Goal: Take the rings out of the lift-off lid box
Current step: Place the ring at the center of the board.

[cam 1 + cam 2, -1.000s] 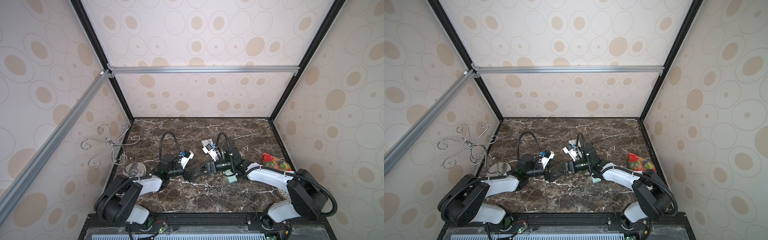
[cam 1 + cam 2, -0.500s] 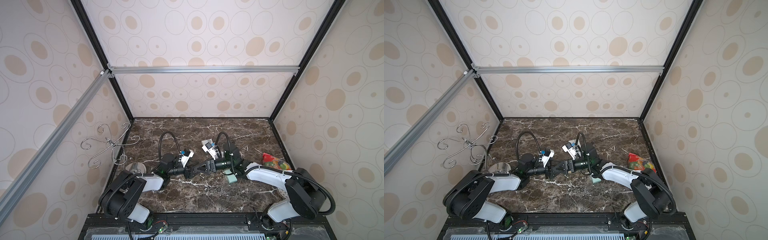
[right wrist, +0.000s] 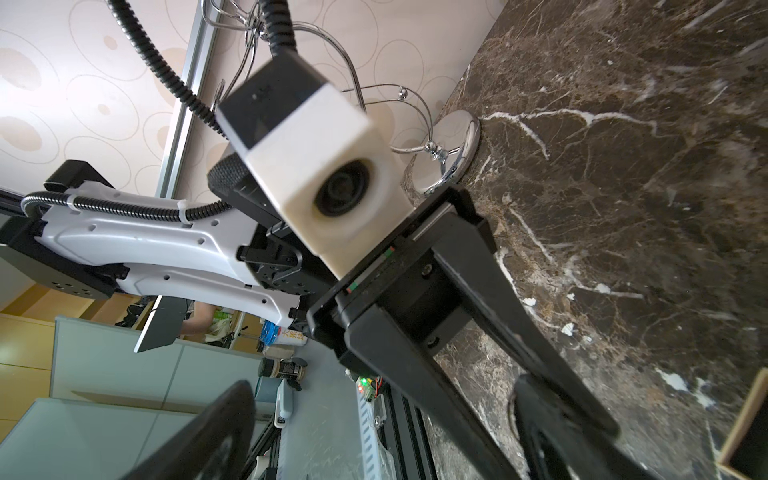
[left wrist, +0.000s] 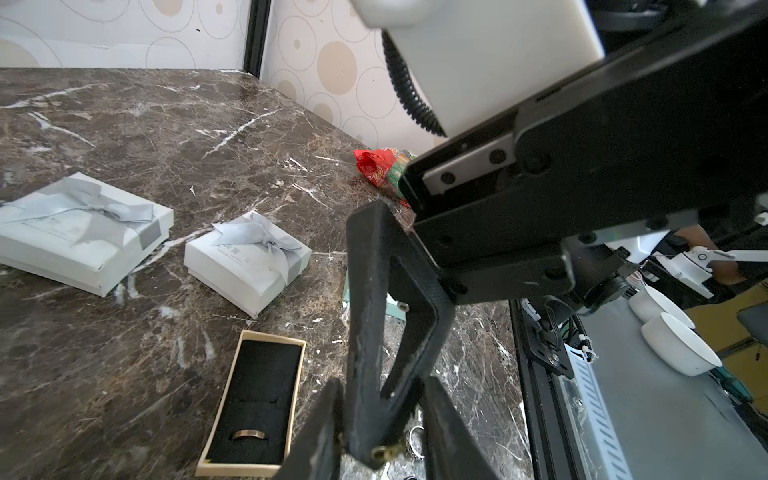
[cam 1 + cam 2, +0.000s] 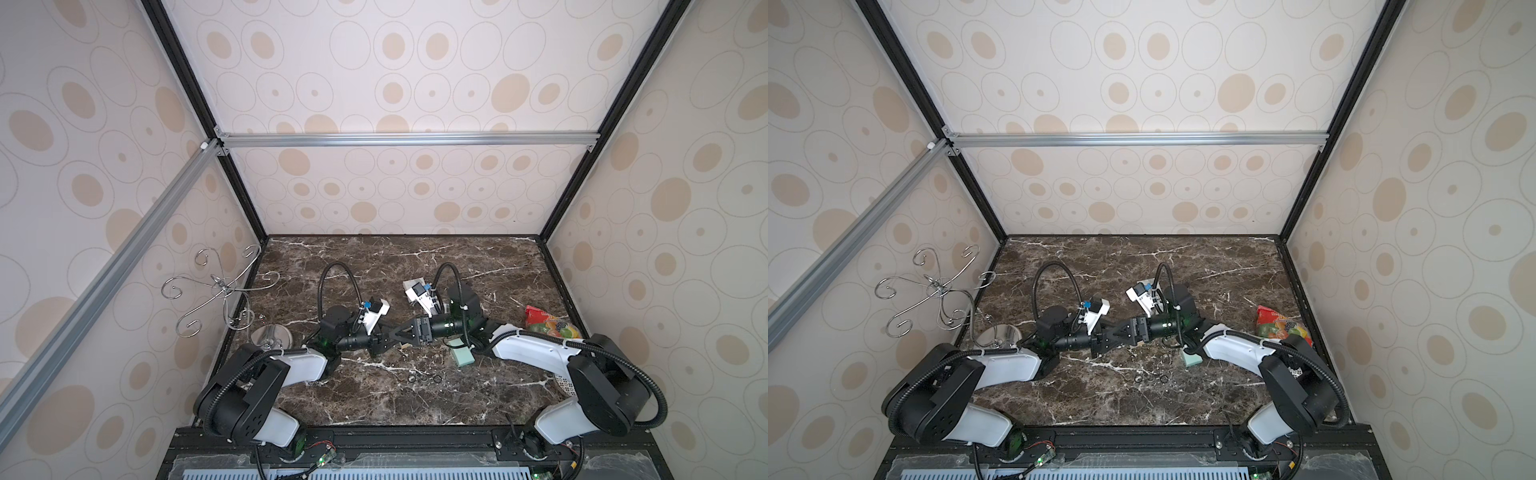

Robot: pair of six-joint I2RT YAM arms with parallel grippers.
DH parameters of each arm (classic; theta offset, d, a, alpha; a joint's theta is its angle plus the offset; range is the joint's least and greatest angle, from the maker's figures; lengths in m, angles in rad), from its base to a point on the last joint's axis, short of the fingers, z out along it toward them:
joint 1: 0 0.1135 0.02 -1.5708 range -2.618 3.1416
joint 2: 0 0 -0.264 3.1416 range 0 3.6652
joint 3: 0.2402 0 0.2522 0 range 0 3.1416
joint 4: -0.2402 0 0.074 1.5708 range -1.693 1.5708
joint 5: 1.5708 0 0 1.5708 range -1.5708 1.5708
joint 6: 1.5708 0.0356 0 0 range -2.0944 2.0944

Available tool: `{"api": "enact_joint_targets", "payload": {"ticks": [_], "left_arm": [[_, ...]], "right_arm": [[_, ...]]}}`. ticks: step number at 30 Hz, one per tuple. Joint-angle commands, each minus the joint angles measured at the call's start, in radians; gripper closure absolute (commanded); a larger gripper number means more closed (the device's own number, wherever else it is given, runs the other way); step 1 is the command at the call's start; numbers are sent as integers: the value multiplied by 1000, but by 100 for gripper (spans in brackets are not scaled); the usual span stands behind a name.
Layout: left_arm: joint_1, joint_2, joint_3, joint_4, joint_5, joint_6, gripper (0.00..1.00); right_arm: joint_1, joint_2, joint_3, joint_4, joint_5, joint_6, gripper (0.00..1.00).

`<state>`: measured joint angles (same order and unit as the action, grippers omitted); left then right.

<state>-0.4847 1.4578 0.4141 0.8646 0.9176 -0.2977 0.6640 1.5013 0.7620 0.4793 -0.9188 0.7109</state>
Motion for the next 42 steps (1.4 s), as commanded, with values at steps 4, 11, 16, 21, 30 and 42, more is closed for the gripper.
{"api": "enact_joint_targets", "payload": {"ticks": [4, 11, 16, 21, 30, 42], "left_arm": [[1, -23, 42, -65, -15, 60, 72], [1, -23, 48, -87, -17, 72, 74], [1, -21, 59, -155, -60, 99, 75], [0, -21, 100, -307, -203, 154, 79], [1, -64, 106, -360, -366, 168, 75], [-1, -69, 114, -394, -426, 178, 69]], "right_arm": [[-23, -17, -26, 23, -28, 12, 2], [-40, -31, -32, 7, -35, 4, 2], [-47, -44, -34, -42, -31, -26, 2], [-52, -105, 0, -315, 33, -187, 1], [-42, -322, 26, -941, 331, -432, 0], [39, -369, -12, -1041, 492, -387, 11]]}}
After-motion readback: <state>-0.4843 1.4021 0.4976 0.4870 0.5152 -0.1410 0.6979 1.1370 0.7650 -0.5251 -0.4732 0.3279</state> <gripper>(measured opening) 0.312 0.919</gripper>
